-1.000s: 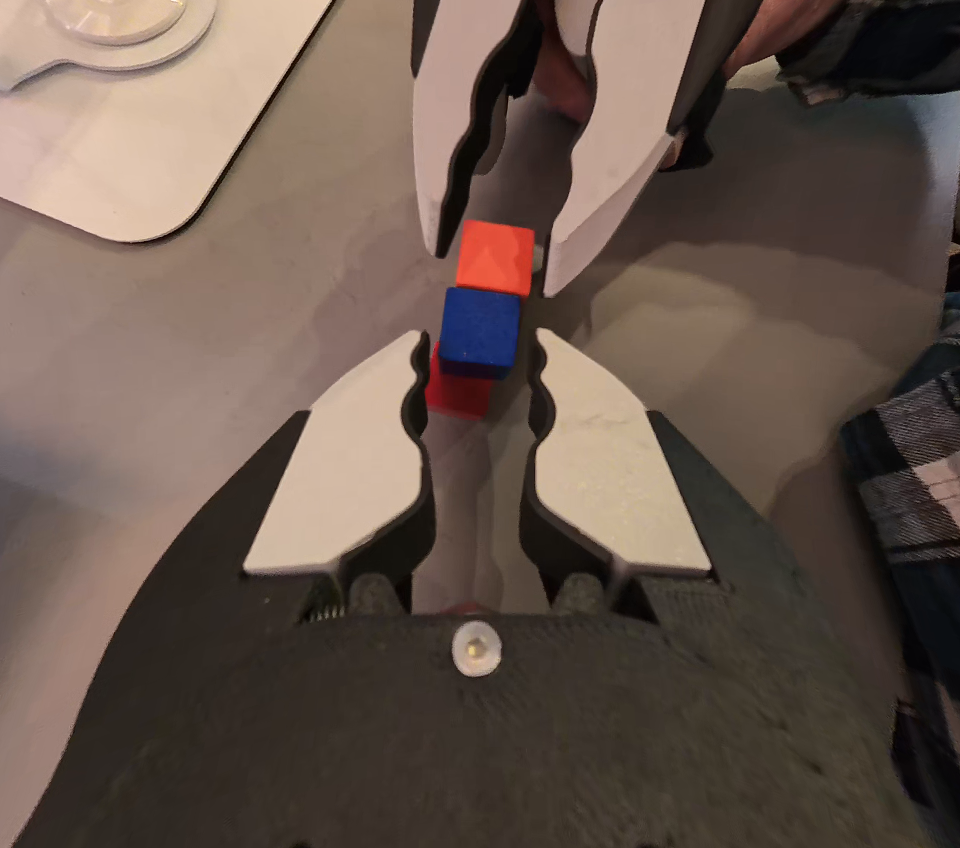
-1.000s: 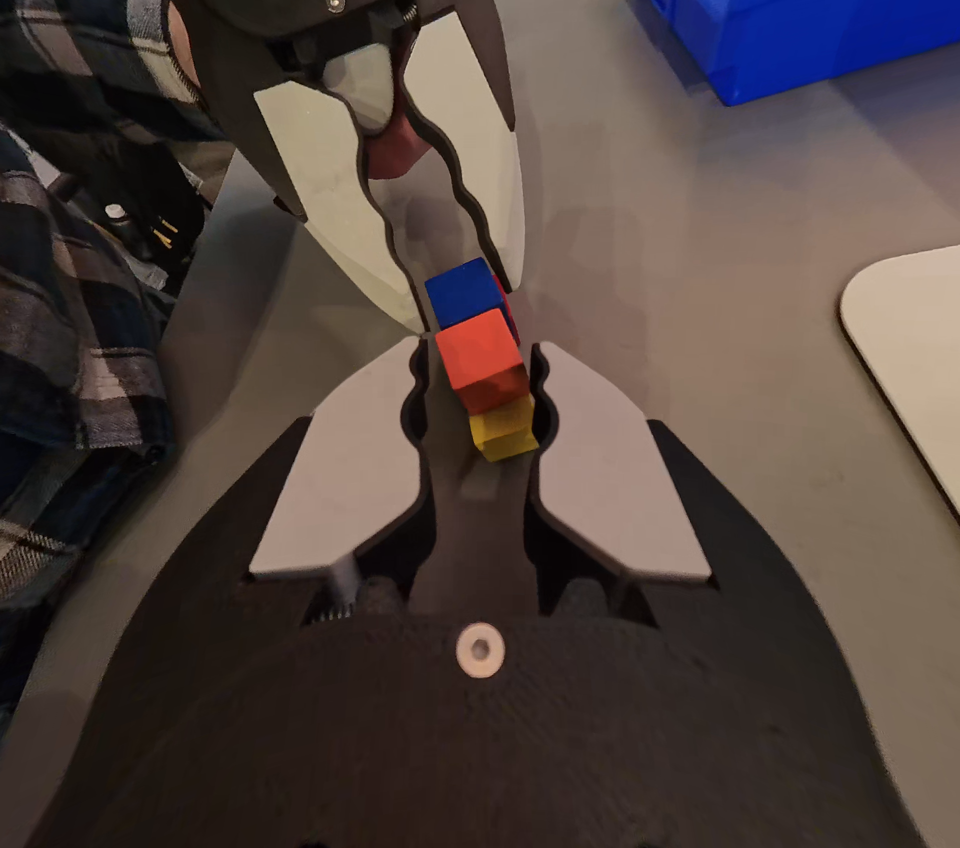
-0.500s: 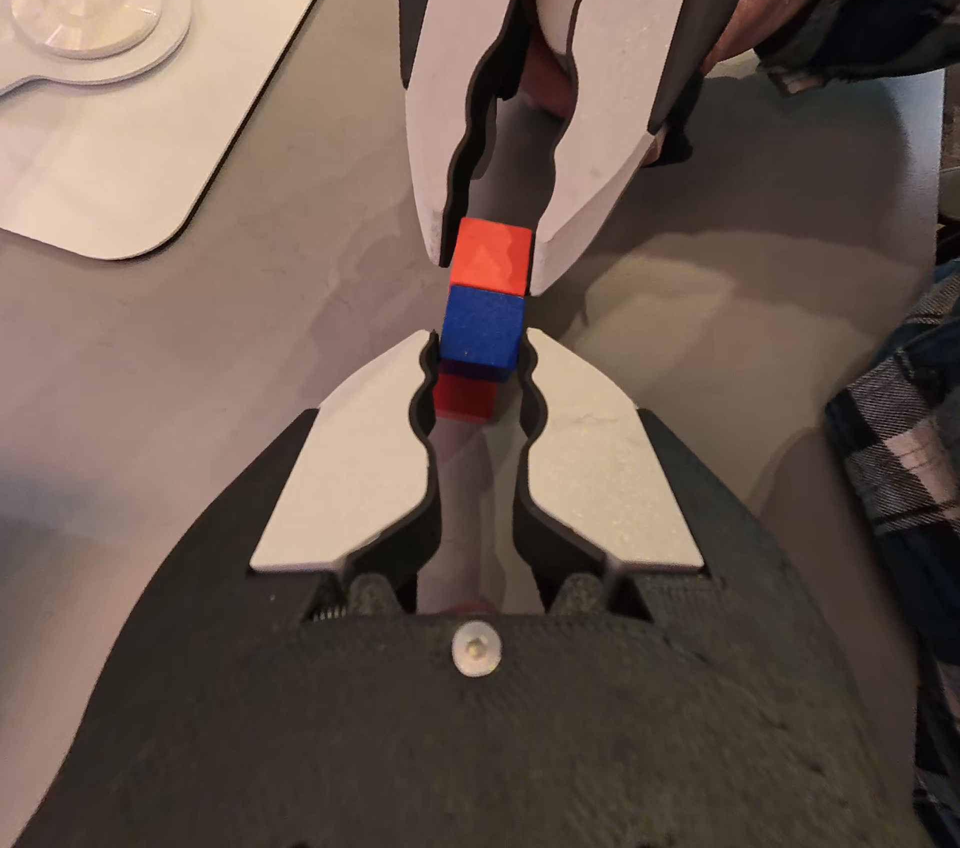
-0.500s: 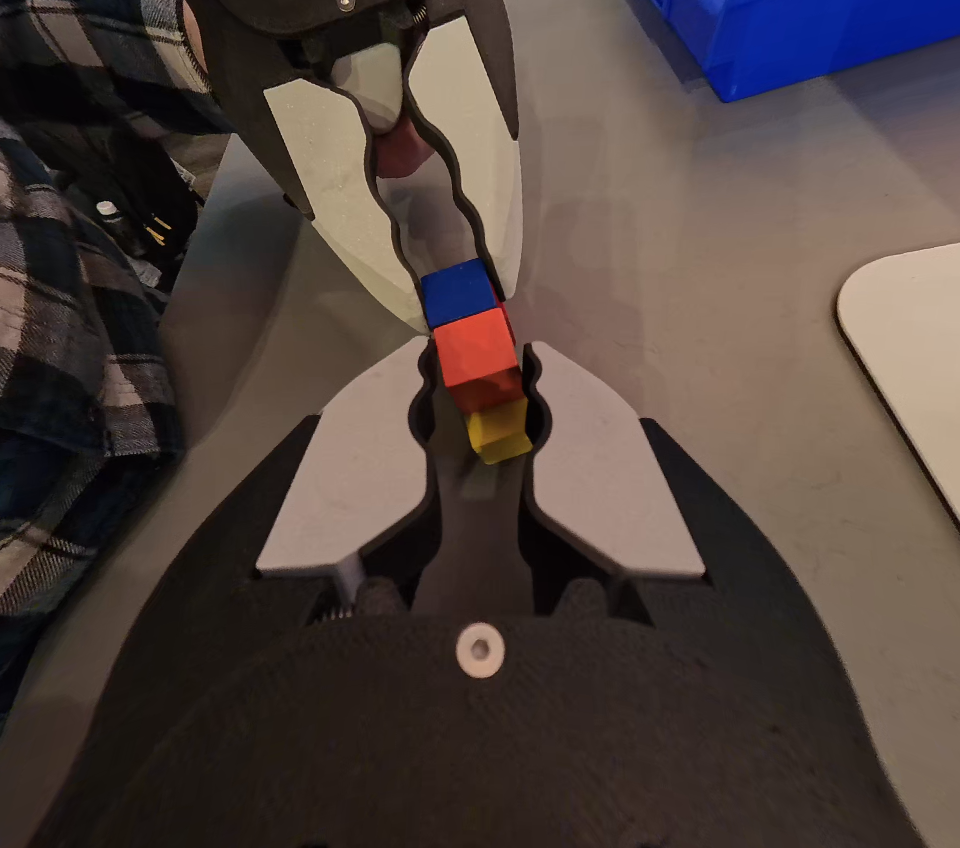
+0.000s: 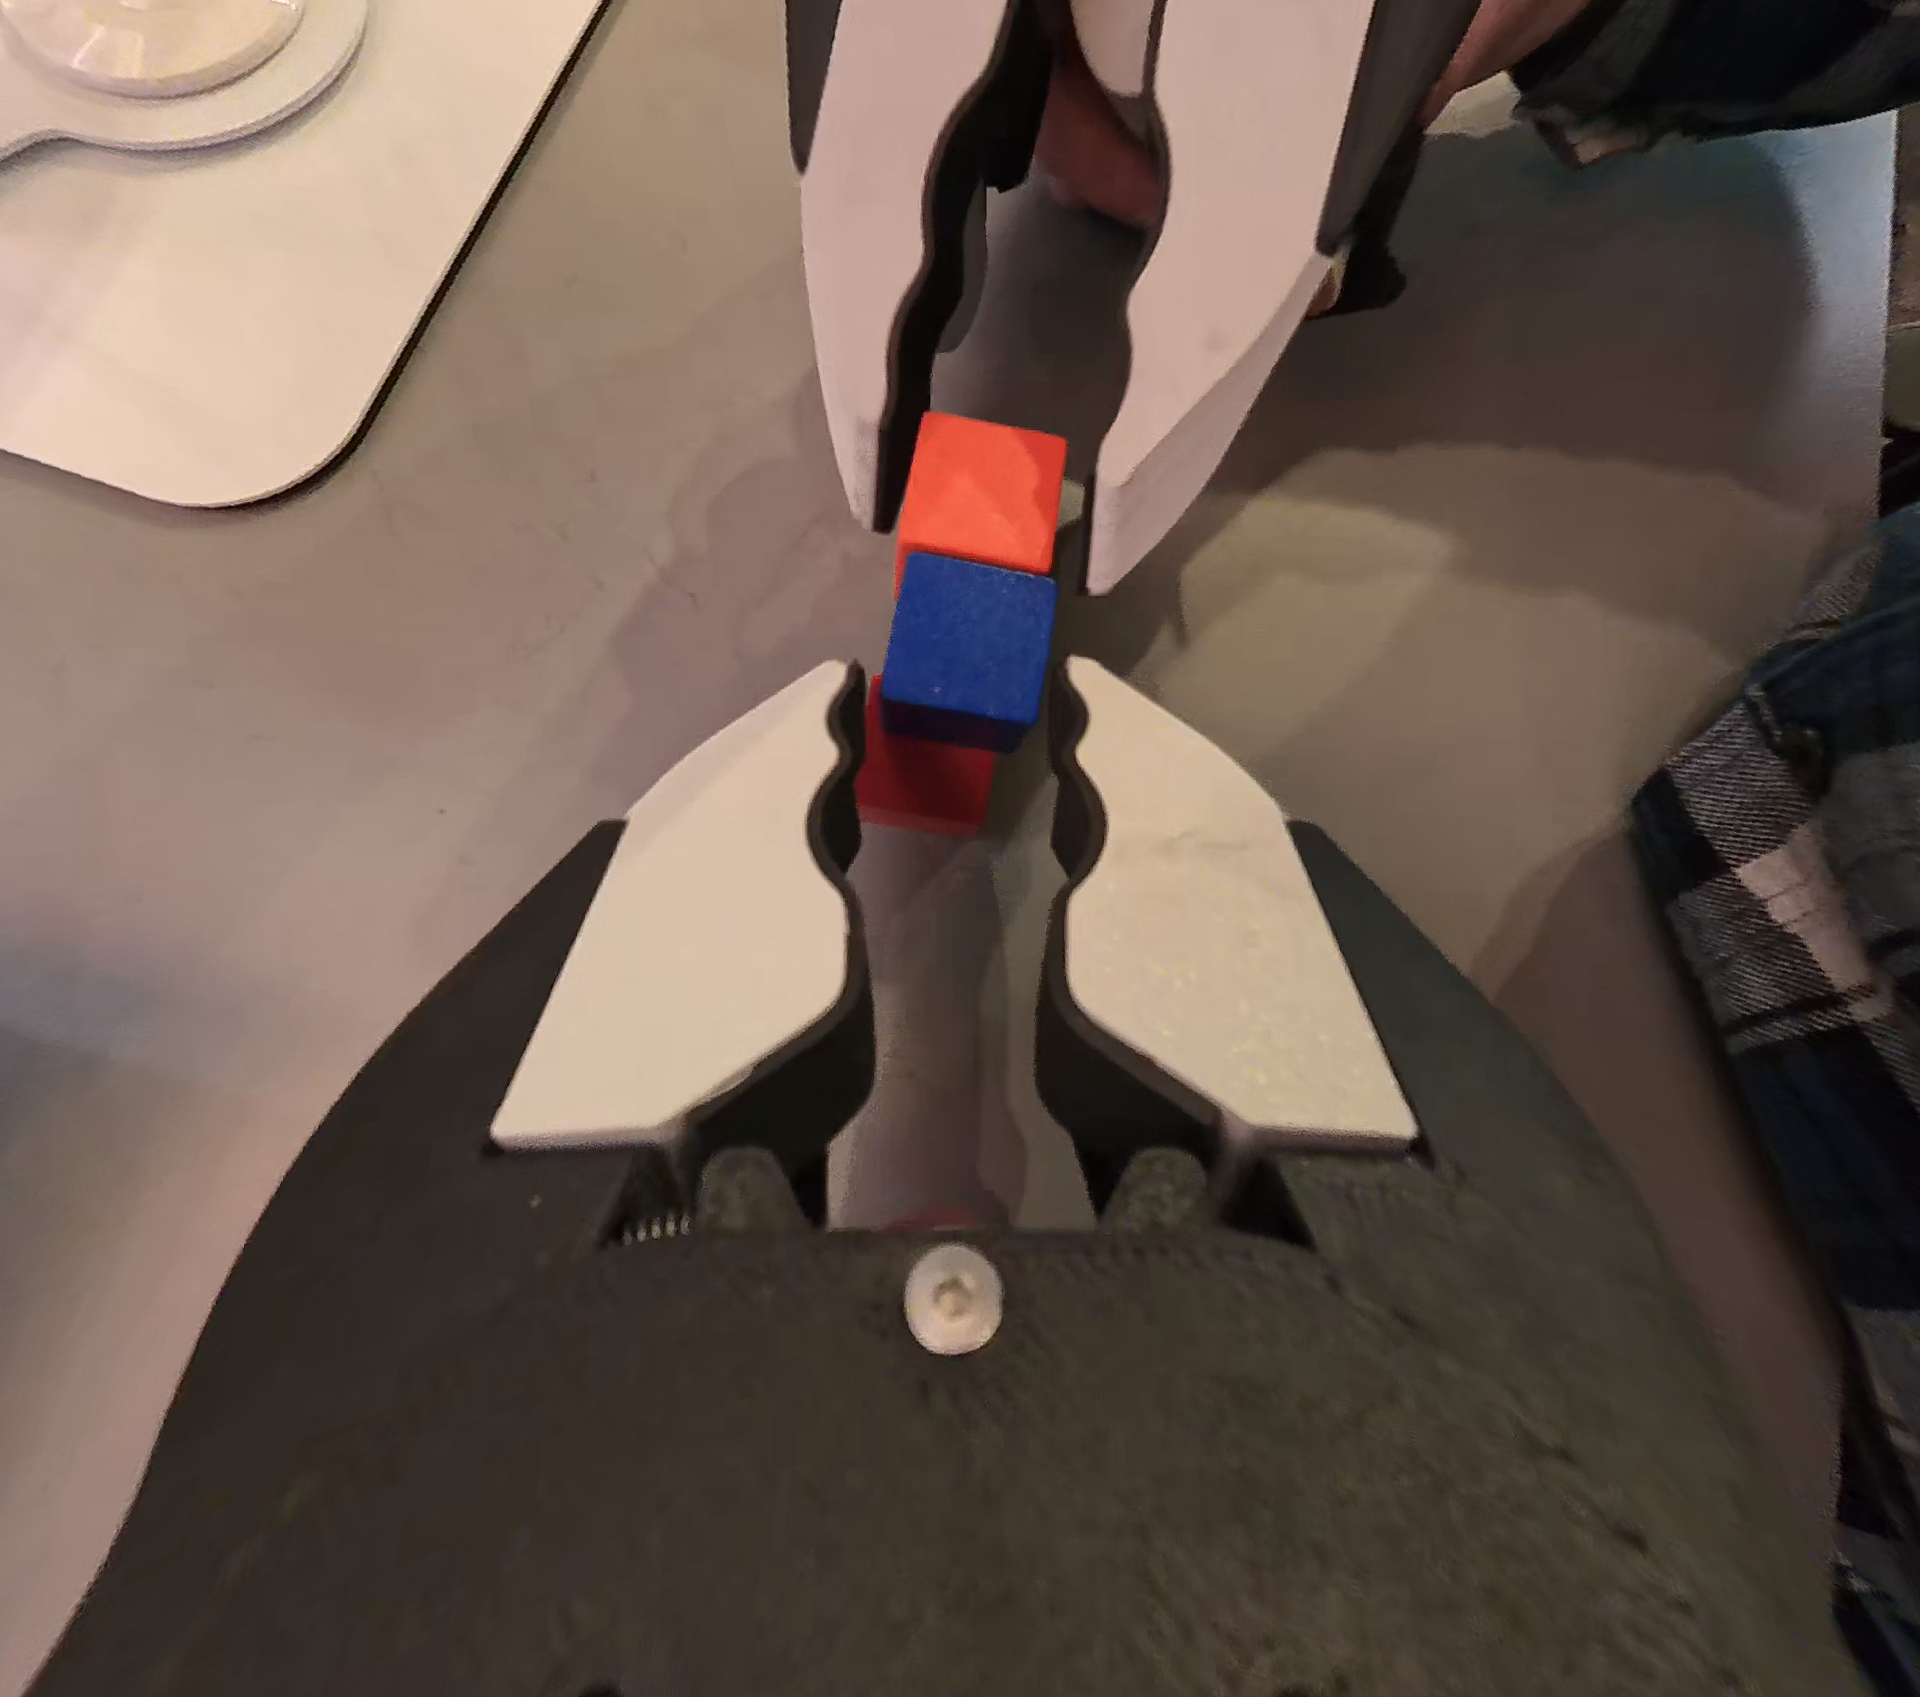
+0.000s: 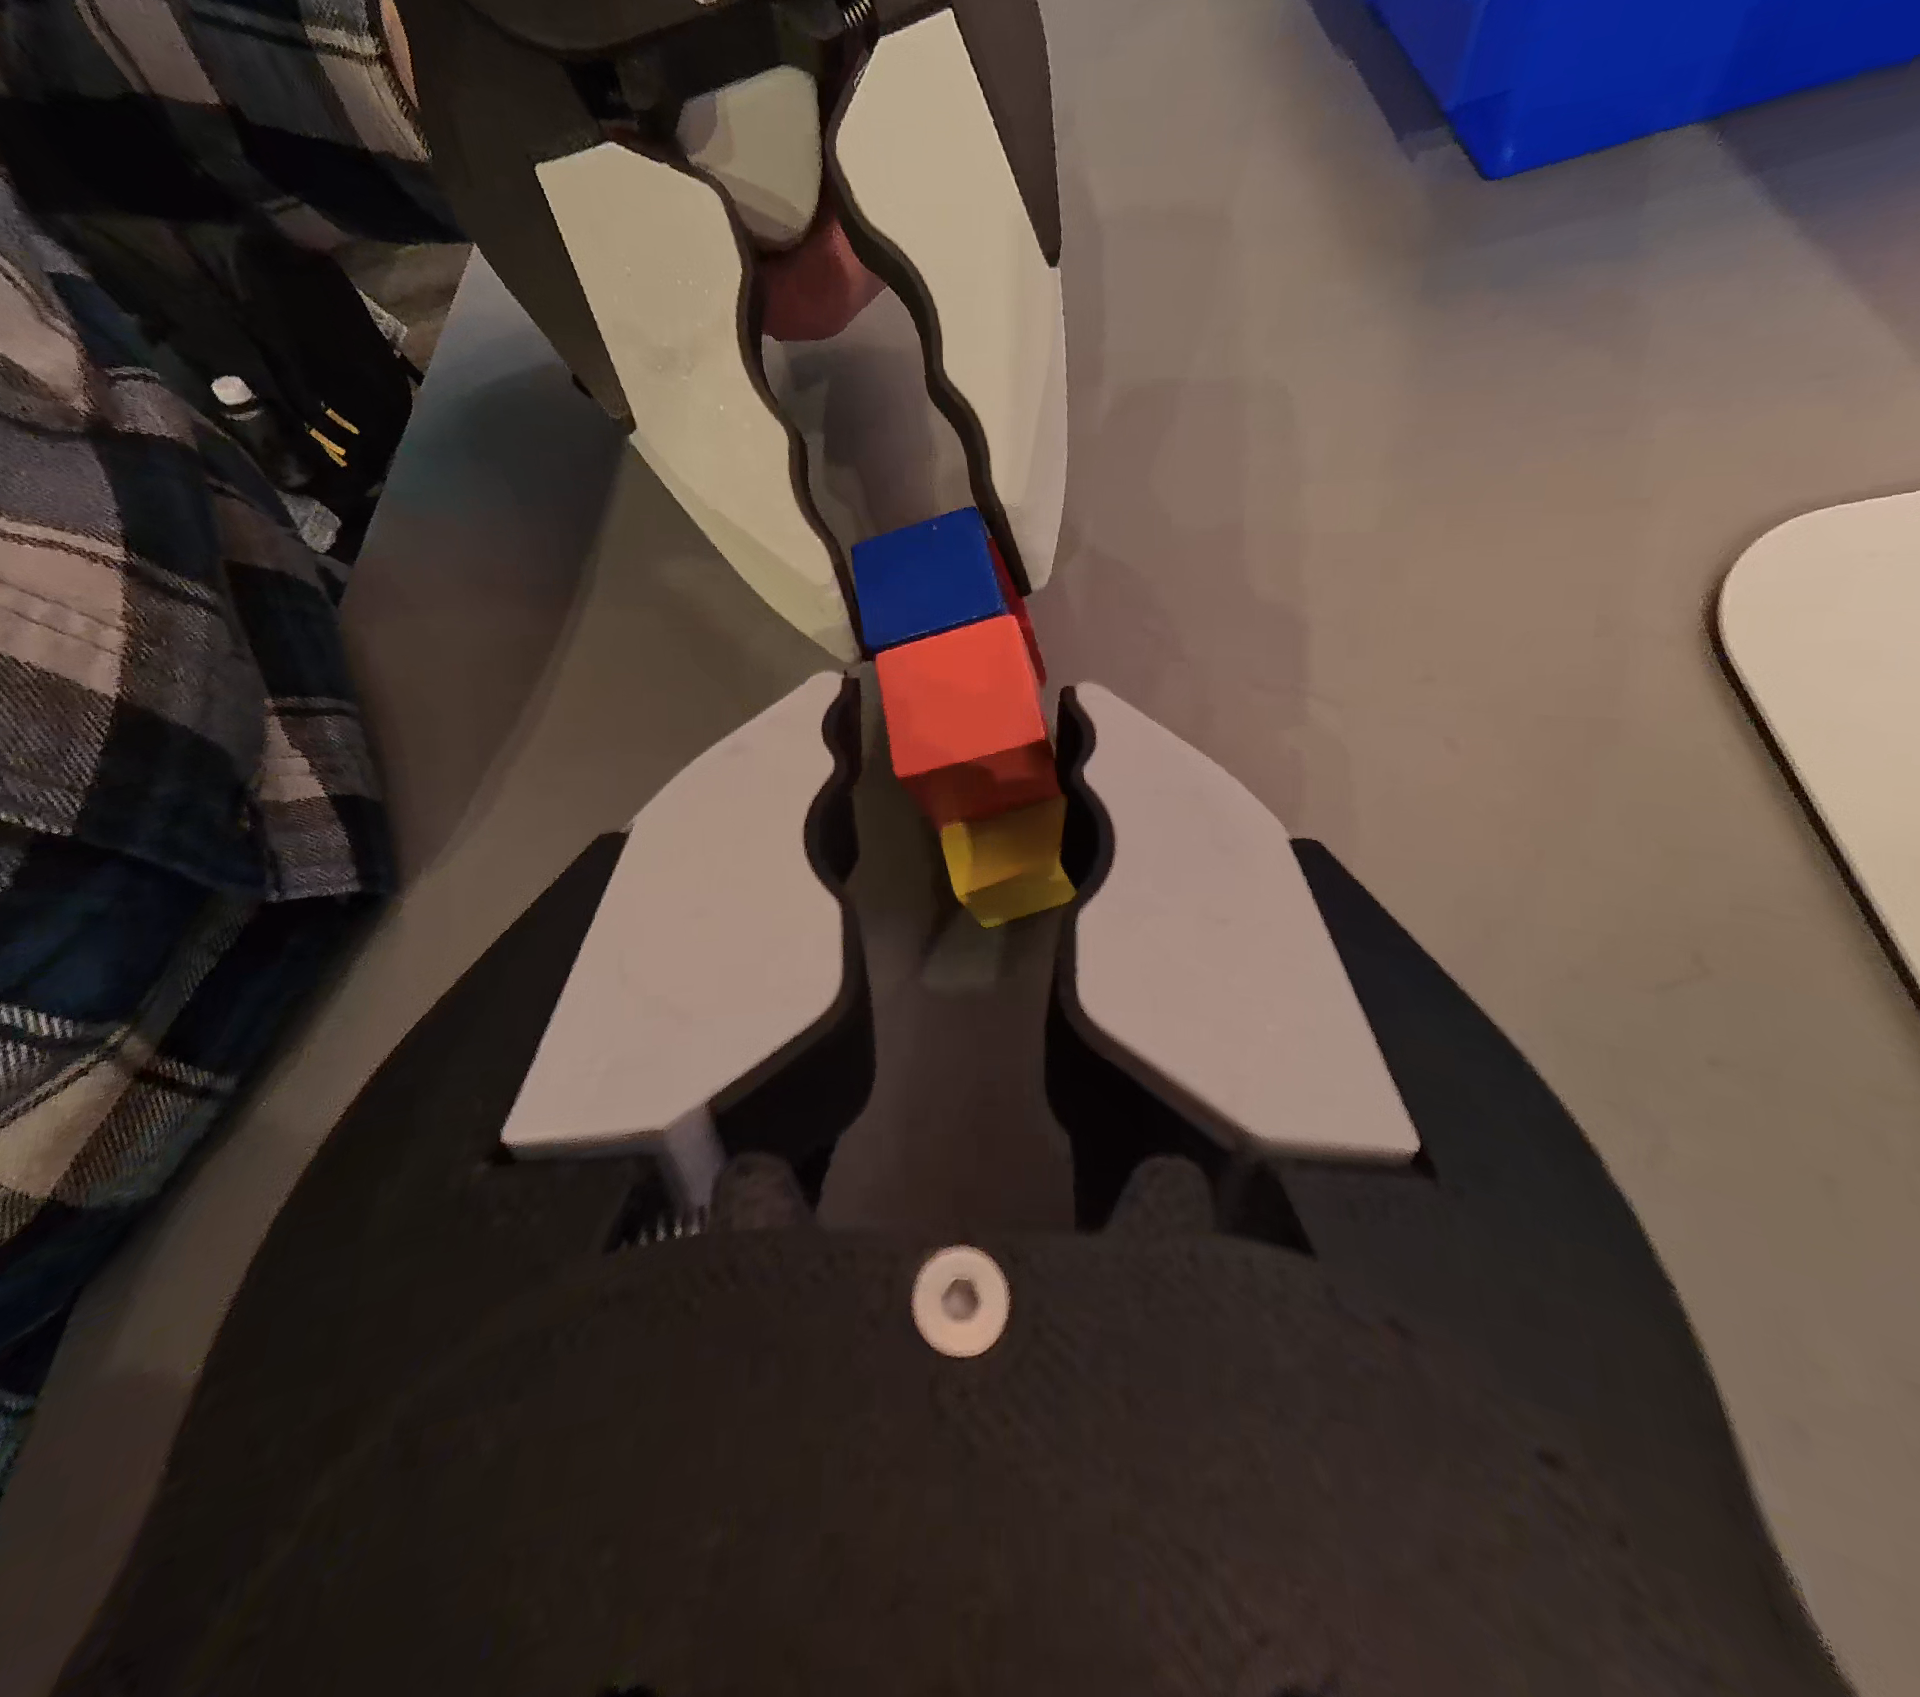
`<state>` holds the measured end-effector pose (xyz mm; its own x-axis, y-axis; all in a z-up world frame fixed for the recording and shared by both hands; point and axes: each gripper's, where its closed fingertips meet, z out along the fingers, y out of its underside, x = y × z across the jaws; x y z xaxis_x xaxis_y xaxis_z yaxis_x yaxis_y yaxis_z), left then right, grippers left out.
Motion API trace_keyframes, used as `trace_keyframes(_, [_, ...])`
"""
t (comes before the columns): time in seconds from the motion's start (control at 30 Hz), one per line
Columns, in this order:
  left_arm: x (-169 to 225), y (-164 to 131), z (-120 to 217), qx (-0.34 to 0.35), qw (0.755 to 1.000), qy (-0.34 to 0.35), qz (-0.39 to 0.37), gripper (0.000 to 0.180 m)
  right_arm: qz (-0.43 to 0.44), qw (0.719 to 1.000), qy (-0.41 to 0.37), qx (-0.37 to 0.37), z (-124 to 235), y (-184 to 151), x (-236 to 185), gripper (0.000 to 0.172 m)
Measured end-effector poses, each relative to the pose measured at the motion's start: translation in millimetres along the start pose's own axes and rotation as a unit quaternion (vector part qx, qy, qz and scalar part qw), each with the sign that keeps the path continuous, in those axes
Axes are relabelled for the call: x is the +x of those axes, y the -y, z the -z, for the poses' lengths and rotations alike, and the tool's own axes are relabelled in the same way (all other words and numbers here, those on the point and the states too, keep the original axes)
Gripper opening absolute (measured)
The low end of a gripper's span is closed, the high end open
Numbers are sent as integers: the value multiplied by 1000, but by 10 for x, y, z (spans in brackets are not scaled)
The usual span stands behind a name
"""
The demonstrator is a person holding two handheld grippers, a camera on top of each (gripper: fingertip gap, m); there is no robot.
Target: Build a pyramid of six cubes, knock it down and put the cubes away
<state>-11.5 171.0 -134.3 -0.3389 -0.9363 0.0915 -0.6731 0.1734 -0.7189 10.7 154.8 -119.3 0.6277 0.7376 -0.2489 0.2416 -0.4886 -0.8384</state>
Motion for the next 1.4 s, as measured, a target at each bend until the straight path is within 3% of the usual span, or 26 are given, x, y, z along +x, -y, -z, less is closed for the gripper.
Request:
trace_keyframes(0.87, [-1, 17, -43, 10, 1000, -3, 4, 30, -5, 1000, 10, -10, 2, 12, -60, 36])
trace_keyframes(1.03, [0, -12, -44, 4, 1000, 2, 15, 47, -12, 1000, 11, 12, 64, 66, -57, 48])
trace_keyframes(1.4, [-55, -198, -69, -36, 999, 8, 12, 39, 1, 997, 17, -69, 48, -160, -54, 34])
